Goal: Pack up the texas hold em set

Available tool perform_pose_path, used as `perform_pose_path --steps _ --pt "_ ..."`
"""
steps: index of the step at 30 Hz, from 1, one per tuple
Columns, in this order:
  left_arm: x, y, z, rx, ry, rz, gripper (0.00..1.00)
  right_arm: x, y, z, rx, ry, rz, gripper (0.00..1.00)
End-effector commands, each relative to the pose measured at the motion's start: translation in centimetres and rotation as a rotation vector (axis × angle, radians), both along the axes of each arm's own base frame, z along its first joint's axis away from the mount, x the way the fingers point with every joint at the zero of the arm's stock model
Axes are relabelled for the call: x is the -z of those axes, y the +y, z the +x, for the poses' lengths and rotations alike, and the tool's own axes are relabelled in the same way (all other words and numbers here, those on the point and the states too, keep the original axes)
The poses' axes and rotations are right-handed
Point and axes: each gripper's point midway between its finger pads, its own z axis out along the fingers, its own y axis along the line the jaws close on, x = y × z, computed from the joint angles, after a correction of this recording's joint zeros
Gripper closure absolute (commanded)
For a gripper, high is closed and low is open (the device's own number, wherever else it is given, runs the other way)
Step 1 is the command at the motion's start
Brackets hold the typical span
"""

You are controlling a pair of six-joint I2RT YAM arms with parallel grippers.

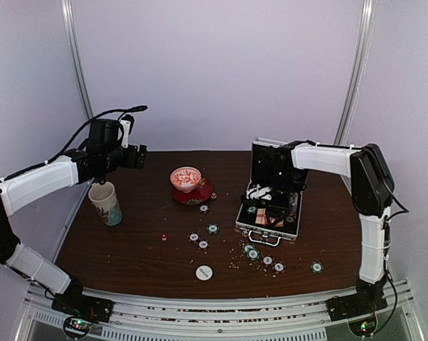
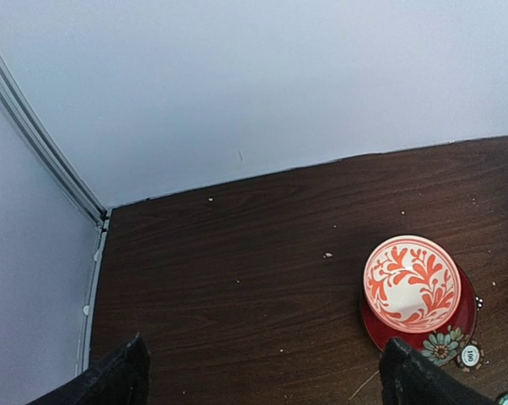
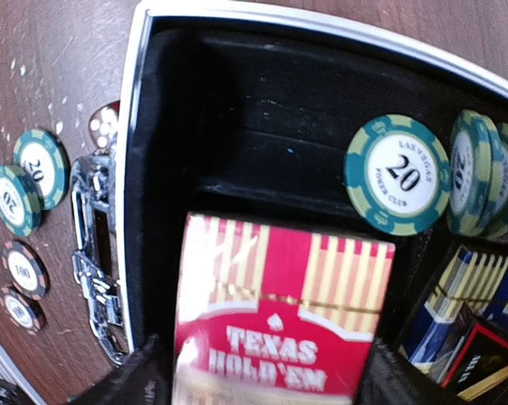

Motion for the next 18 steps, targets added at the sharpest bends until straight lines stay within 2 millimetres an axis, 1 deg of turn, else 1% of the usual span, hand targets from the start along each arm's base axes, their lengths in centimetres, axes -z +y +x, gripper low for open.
perform_pose_path --steps 1,2,6,9,12,15,18 --pt "-0.9 0.0 0.6 0.003 -0.029 -0.011 0.03 -0.3 1.0 -1.5 -0.024 0.068 0.025 0.11" --pt "-0.9 0.0 0.6 0.003 -0.029 -0.011 0.03 -0.4 0.9 -1.5 -0.023 0.065 0.022 0.06" --pt "-0.8 0.0 0.6 0.004 -0.029 -0.011 0.03 -1.1 0.5 -1.0 -0.008 0.042 0.021 0.06" --pt "-0.9 0.0 0.6 0.003 -0.03 -0.012 0.03 -1.9 0.1 -0.4 0.014 0.023 0.023 0.09" --pt "-0.9 -0.1 0.6 0.007 -0.029 -0.013 0.03 -2.0 -0.1 1.1 0.069 -0.041 0.024 0.14" --pt "-0.8 -0.2 0.7 0.011 -0.028 -0.014 0.03 -1.7 -0.1 1.2 0.082 -0.041 0.029 0.17" --pt "-0.8 -0.1 0.7 0.008 -0.027 -0.013 0.03 -1.7 0.0 0.6 0.082 -0.007 0.034 0.21"
